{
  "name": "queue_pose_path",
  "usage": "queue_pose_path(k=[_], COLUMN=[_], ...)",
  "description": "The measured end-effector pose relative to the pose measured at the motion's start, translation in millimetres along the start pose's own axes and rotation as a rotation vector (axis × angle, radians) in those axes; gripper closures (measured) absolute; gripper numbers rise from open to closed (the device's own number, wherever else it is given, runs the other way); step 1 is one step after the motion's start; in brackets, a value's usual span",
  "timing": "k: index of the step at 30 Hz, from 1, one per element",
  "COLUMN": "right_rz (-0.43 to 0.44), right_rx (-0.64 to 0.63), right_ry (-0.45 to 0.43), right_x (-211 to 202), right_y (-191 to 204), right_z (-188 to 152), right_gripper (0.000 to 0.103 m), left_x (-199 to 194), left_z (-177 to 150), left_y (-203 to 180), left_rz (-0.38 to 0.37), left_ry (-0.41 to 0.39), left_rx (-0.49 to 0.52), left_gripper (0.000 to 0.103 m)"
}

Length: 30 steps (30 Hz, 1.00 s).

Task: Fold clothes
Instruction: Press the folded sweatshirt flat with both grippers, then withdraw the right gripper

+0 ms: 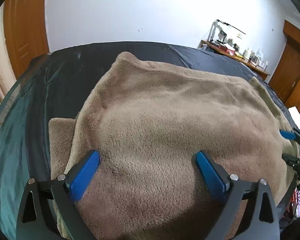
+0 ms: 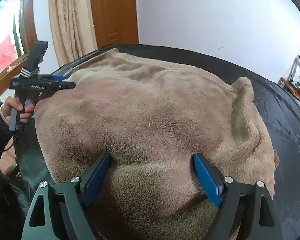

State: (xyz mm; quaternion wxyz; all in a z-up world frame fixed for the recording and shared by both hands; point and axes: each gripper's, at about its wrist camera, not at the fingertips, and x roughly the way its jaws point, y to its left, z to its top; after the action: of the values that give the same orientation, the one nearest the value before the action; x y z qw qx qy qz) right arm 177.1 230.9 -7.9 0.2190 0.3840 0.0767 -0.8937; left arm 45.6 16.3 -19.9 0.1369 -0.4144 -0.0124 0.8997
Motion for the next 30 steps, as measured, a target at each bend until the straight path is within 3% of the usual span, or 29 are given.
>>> queue_pose_path(k=[6,10,15,20,25,30], right_rz=[0.008,-0.016,-0.067,-0.096,-0.064,-0.124], right_rx=[0.179,0.294,0.243,0.209,0.297,0.441], right_ry=[-0.097,-0.103,-0.075,-0.057,-0.060,-0.093], right_x=[-41,-52,-46,-41,-55,-91], right_y=[-31,-51,-44,-40,-51,-75], right_z=[-10,-26,-35,-41,-38,-57], right_gripper=[0.017,0.017,0.016,0.015,0.015,0.015], left_x=[-24,-29,-3,-2,-10,-15], left_z=[4,7,-2,-3,-1,1], left_y=[-10,-30,-51,-53,-53,-58], left_rz=[-0.058,-0.110,-0.066,-0.051,-0.077,-0.122], left_ry=[-0.052,-0.070,-0.015,-0.016,-0.021,-0.036], left_rx=[-0.026,0.014,0.078,0.086,0.066,0.049], left_gripper=[0.004,0.001,0.001,0.001,0.001,0.001])
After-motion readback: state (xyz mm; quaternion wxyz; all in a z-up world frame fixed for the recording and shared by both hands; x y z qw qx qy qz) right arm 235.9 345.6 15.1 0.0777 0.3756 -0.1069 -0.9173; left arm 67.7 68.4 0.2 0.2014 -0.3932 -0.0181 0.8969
